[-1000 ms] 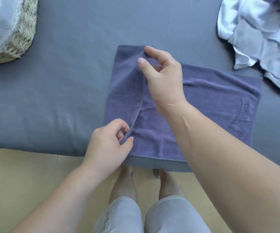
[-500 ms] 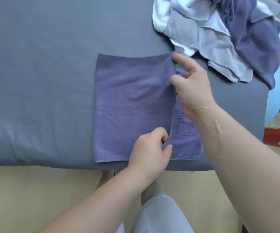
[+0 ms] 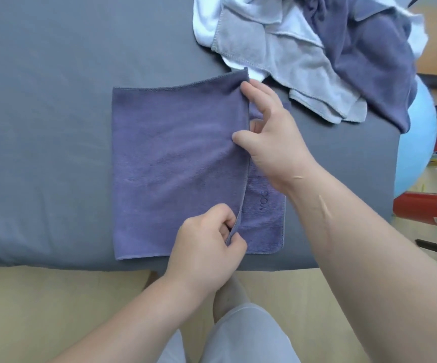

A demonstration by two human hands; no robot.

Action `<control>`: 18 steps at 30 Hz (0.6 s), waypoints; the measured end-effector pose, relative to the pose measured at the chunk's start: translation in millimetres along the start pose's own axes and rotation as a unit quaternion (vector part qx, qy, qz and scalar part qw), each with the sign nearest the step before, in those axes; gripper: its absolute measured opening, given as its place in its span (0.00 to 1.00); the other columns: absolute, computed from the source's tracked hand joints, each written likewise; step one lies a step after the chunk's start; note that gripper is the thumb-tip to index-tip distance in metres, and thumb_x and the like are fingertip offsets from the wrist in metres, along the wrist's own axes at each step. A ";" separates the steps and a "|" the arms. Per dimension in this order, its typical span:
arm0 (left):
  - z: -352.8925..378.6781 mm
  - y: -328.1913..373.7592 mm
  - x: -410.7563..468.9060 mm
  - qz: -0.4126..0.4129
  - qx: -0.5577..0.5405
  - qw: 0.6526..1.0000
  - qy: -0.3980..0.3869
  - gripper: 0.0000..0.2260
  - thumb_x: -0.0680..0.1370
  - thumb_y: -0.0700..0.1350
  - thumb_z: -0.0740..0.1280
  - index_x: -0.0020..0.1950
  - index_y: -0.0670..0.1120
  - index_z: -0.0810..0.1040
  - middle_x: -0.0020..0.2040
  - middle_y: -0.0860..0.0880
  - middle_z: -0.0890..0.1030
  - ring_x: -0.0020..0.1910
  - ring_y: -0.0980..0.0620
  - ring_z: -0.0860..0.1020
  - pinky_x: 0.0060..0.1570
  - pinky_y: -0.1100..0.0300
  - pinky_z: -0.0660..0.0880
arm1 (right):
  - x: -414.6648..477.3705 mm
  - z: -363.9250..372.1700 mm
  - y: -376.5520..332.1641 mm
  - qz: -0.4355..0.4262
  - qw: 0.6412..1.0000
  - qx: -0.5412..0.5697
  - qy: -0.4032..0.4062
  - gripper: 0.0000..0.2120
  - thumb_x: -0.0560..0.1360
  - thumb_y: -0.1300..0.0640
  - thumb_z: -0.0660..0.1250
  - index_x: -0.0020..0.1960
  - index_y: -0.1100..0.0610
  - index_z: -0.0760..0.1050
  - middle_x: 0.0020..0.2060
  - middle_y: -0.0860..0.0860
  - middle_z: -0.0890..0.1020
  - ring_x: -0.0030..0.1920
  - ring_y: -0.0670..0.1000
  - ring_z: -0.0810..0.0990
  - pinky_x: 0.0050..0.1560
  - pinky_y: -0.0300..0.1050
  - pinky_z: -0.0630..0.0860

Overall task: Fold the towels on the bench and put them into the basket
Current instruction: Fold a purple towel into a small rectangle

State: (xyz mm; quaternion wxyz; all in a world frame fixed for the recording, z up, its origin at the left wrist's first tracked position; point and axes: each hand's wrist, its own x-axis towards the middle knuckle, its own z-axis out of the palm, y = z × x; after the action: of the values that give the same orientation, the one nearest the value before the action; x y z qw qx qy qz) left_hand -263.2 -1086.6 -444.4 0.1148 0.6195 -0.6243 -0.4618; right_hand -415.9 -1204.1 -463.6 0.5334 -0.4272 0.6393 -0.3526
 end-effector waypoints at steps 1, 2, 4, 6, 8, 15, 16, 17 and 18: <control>1.2 6.2 -1.4 0.009 -0.008 1.000 -0.002 0.10 0.68 0.38 0.69 0.36 0.49 0.69 0.27 0.54 0.70 0.28 0.52 0.66 0.28 0.60 0.66 | -2.6 -8.2 -2.7 -0.005 1.000 0.006 0.001 0.35 0.72 0.72 0.65 0.77 0.54 0.66 0.73 0.37 0.63 0.42 0.50 0.72 0.48 0.38 0.75; 4.6 11.1 -1.8 0.016 -0.014 1.000 -0.006 0.10 0.68 0.38 0.69 0.36 0.49 0.68 0.27 0.54 0.70 0.28 0.52 0.66 0.28 0.60 0.65 | -5.0 -16.8 -3.2 -0.009 1.000 0.008 0.005 0.35 0.72 0.72 0.65 0.77 0.54 0.66 0.72 0.36 0.64 0.41 0.51 0.72 0.46 0.38 0.74; 16.7 17.8 0.2 0.021 -0.021 0.999 -0.022 0.10 0.68 0.39 0.69 0.37 0.49 0.68 0.27 0.53 0.70 0.28 0.50 0.66 0.28 0.57 0.67 | -9.2 -33.9 1.4 -0.010 1.000 0.006 0.015 0.35 0.72 0.72 0.65 0.77 0.54 0.66 0.71 0.35 0.65 0.40 0.52 0.72 0.44 0.39 0.73; 34.6 18.8 6.0 0.017 -0.008 0.999 -0.042 0.08 0.69 0.41 0.67 0.38 0.48 0.68 0.28 0.52 0.70 0.30 0.49 0.68 0.29 0.52 0.70 | -9.2 -46.7 14.2 0.006 1.000 -0.001 0.024 0.34 0.73 0.72 0.65 0.77 0.54 0.67 0.72 0.37 0.65 0.39 0.51 0.72 0.44 0.39 0.73; 53.5 15.4 14.0 -0.001 0.026 0.997 -0.069 0.07 0.70 0.42 0.66 0.39 0.48 0.67 0.29 0.50 0.72 0.32 0.48 0.71 0.31 0.49 0.73 | -6.8 -53.9 29.6 0.029 0.998 -0.040 0.032 0.33 0.73 0.71 0.66 0.76 0.55 0.67 0.73 0.38 0.64 0.36 0.48 0.71 0.44 0.37 0.74; 80.5 3.5 30.9 -0.047 0.096 0.988 -0.115 0.07 0.73 0.47 0.67 0.41 0.50 0.68 0.34 0.52 0.76 0.39 0.47 0.75 0.39 0.51 0.76 | 0.0 -60.5 63.9 0.058 0.994 -0.093 0.017 0.33 0.73 0.70 0.68 0.76 0.56 0.67 0.73 0.41 0.63 0.31 0.42 0.69 0.44 0.34 0.73; 80.4 4.2 30.3 -0.047 0.097 0.987 -0.116 0.07 0.72 0.46 0.67 0.41 0.50 0.68 0.34 0.52 0.77 0.39 0.47 0.76 0.39 0.52 0.76 | -0.8 -60.9 64.5 0.058 0.994 -0.093 0.013 0.33 0.73 0.70 0.68 0.76 0.56 0.67 0.73 0.41 0.62 0.31 0.41 0.69 0.44 0.33 0.73; 79.4 6.1 29.2 -0.048 0.093 0.988 -0.115 0.07 0.71 0.46 0.67 0.40 0.49 0.69 0.33 0.52 0.77 0.39 0.47 0.76 0.39 0.52 0.76 | -1.7 -61.3 63.9 0.058 0.994 -0.093 0.009 0.34 0.73 0.70 0.68 0.77 0.56 0.66 0.74 0.42 0.62 0.30 0.41 0.70 0.45 0.33 0.72; 77.7 9.3 28.2 -0.049 0.083 0.989 -0.111 0.06 0.70 0.44 0.67 0.40 0.48 0.69 0.33 0.52 0.77 0.38 0.47 0.76 0.38 0.52 0.76 | -2.8 -62.2 62.1 0.058 0.994 -0.092 0.007 0.35 0.73 0.70 0.68 0.77 0.56 0.66 0.75 0.42 0.61 0.31 0.41 0.70 0.45 0.33 0.72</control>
State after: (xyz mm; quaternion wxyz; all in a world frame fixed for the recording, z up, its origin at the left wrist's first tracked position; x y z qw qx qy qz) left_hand -330.8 -1079.4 -492.3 -0.0299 0.6019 -0.6379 -0.4794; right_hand -487.5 -1177.8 -507.5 0.5068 -0.4345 0.6962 -0.2640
